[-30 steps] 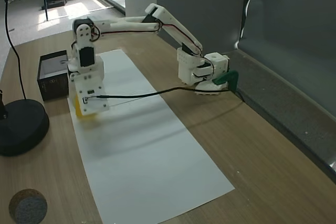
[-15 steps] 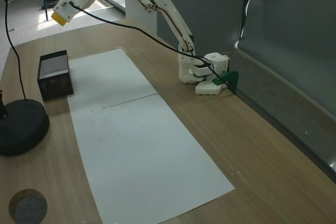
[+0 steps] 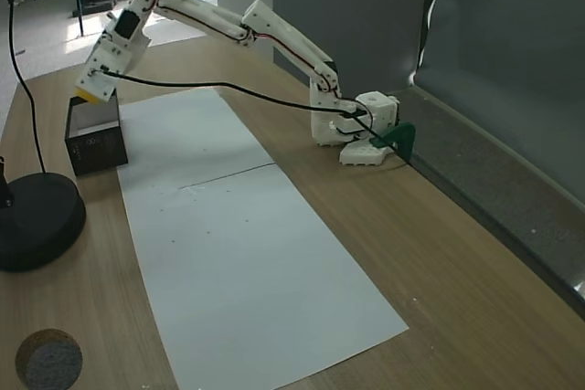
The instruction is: Grab a yellow square and put it in the box.
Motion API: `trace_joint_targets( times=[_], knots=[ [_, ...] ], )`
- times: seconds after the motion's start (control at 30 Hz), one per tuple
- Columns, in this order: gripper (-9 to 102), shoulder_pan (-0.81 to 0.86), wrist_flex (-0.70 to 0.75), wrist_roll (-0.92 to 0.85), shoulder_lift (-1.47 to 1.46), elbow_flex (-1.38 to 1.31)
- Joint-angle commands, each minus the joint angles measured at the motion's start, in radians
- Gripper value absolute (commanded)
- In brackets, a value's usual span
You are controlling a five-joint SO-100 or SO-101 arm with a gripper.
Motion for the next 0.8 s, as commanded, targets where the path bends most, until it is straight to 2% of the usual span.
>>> trace_joint_targets(
  times=[0.0, 0.23, 0.57, 0.63, 0.77],
  knots=[
    [10, -0.008, -0.023, -0.003, 0.011, -0.052],
    [24, -0.023, -0.031, 0.0, -0.055, -0.052],
    [25, -0.011, -0.012, 0.005, -0.043, -0.054],
    [22, -0.014, 0.035, 0.005, -0.029, -0.075],
    [1, -0.052, 0.172, 0.005, 0.037, -0.179]
  ],
)
